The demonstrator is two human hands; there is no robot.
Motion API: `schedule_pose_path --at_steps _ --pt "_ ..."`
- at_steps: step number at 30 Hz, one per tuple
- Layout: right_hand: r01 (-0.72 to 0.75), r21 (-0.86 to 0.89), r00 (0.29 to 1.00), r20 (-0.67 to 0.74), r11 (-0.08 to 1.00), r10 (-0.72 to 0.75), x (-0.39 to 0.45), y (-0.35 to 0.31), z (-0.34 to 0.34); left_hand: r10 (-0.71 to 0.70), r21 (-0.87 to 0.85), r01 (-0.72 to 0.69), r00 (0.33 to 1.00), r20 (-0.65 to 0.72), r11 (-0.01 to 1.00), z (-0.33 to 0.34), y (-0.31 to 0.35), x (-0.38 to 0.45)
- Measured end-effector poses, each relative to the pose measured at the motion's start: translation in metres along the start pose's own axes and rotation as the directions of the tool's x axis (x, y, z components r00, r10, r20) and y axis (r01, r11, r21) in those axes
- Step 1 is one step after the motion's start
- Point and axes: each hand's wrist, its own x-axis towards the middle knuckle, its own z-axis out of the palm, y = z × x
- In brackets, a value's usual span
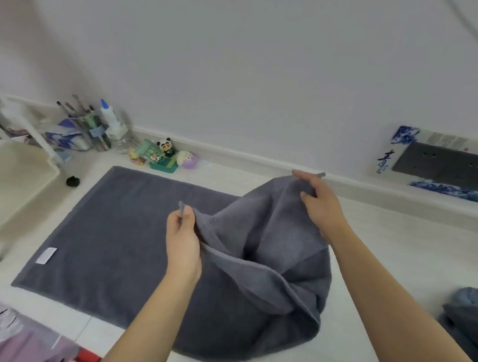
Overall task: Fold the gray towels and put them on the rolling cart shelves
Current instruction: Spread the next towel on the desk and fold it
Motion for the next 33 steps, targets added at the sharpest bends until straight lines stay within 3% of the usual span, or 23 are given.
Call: schedule_pose_path --at_steps 3,7,9,11,13,16,21,23,25,27,30,33 --pt "0.116 0.050 0.991 0.058 0.992 -0.119 0.016 -0.042 0.034 0.121 -0.019 -0.126 0.978 -0.171 0.992 -0.041 0.023 0.015" --pt "0.202 0.071 0.978 0.043 0.977 -0.205 0.036 -0.075 0.089 0.208 0.065 -0.198 0.899 -0.385 0.978 -0.101 0.031 0.037" --pt "0.182 0.050 0.981 0.063 0.982 -0.185 0.049 -0.074 0.123 0.174 0.099 -0.145 0.871 -0.459 0.984 -0.130 0.022 0.051" --pt "0.069 0.002 0.992 0.103 0.998 -0.069 0.061 -0.068 0.161 0.063 0.131 0.004 0.858 -0.510 0.991 -0.160 0.005 0.070" --pt "-0.054 -0.135 0.982 0.172 0.989 0.077 0.071 -0.056 0.199 -0.092 0.118 0.172 0.863 -0.497 0.978 -0.189 -0.016 0.090" --pt "-0.094 -0.370 0.958 0.218 0.924 0.184 0.083 -0.037 0.236 -0.240 0.057 0.284 0.889 -0.391 0.957 -0.214 -0.033 0.108" --pt "-0.157 -0.456 0.955 0.157 0.876 0.253 0.095 -0.032 0.275 -0.368 0.004 0.388 0.878 -0.307 0.922 -0.226 -0.024 0.132" --pt "-0.207 -0.480 0.944 0.130 0.852 0.303 0.099 -0.036 0.282 -0.476 -0.055 0.475 0.856 -0.201 0.878 -0.228 -0.017 0.137" --pt "-0.241 -0.415 0.947 0.099 0.877 0.307 0.103 -0.043 0.288 -0.542 -0.144 0.529 0.837 -0.078 0.836 -0.227 -0.009 0.139" --pt "-0.251 -0.225 0.960 0.067 0.942 0.272 0.106 -0.057 0.296 -0.532 -0.190 0.512 0.844 -0.065 0.837 -0.225 0.001 0.138" --pt "-0.186 0.002 0.979 0.087 0.983 0.185 0.104 -0.094 0.309 -0.446 -0.292 0.389 0.880 -0.162 0.874 -0.227 0.029 0.132" --pt "-0.041 0.078 0.994 0.099 0.996 0.033 0.107 -0.131 0.328 -0.365 -0.321 0.257 0.865 -0.344 0.911 -0.243 0.052 0.131"
